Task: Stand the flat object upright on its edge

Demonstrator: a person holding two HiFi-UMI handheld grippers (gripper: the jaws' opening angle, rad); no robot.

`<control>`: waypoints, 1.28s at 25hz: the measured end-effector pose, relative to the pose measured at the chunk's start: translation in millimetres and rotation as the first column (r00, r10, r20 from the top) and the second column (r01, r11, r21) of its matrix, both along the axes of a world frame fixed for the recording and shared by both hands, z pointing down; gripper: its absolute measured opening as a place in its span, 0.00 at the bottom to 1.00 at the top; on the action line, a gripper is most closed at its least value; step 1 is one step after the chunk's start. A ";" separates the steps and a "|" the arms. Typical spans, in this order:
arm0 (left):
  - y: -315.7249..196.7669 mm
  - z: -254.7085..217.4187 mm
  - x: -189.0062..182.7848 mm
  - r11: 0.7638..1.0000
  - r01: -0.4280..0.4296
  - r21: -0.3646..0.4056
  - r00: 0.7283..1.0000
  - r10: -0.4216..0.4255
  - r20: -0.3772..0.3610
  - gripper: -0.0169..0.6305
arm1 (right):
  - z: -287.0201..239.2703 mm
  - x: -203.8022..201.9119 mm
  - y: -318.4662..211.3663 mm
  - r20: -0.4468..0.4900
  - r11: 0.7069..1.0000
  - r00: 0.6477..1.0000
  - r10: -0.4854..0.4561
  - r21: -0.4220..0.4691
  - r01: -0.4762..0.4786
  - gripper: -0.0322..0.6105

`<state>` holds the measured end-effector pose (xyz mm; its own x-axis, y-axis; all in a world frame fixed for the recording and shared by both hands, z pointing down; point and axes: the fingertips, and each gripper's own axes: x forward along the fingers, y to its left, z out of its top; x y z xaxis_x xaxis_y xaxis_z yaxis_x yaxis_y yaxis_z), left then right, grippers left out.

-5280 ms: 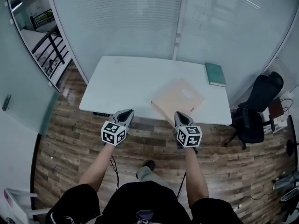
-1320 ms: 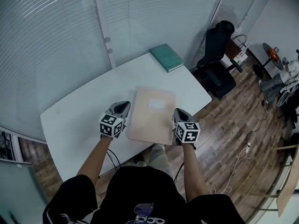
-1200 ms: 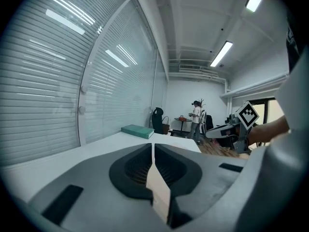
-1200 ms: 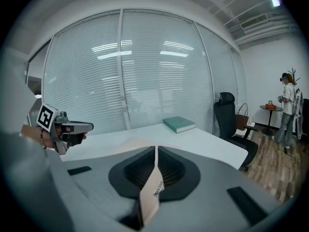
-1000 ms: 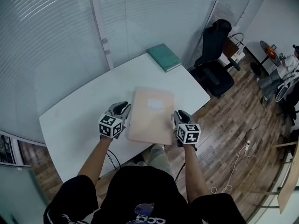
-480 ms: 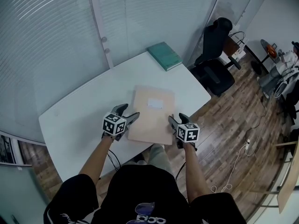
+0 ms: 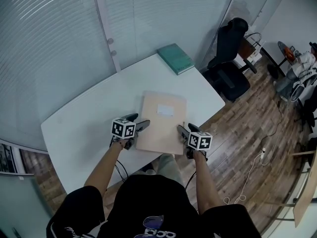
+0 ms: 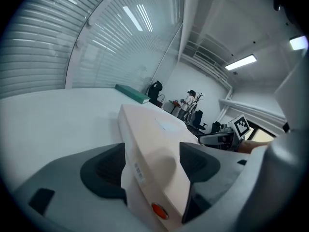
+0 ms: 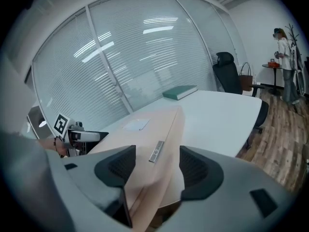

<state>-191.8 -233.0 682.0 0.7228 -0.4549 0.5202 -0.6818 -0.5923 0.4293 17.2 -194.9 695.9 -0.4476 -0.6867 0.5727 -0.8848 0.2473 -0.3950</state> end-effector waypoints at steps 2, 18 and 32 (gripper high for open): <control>3.3 3.9 6.6 1.000 -0.017 -0.019 1.000 0.017 0.000 0.55 | 0.5 -0.3 -0.5 0.021 1.000 1.000 0.002 -0.008 -0.002 0.48; 7.5 15.2 11.4 0.996 0.031 -0.083 0.999 -0.033 -0.033 0.55 | 15.2 -4.4 3.9 0.274 0.994 0.959 0.077 -0.102 -0.051 0.46; 7.2 24.0 7.3 0.980 0.059 -0.192 0.989 -0.084 -0.123 0.55 | 16.1 -5.3 2.2 0.276 0.993 0.958 0.075 -0.110 -0.046 0.45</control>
<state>-184.4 -225.8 706.0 0.7588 -0.4116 0.5048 -0.6507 -0.4450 0.6153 11.9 -192.7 712.1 -0.5590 -0.6626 0.4985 -0.7474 0.1423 -0.6489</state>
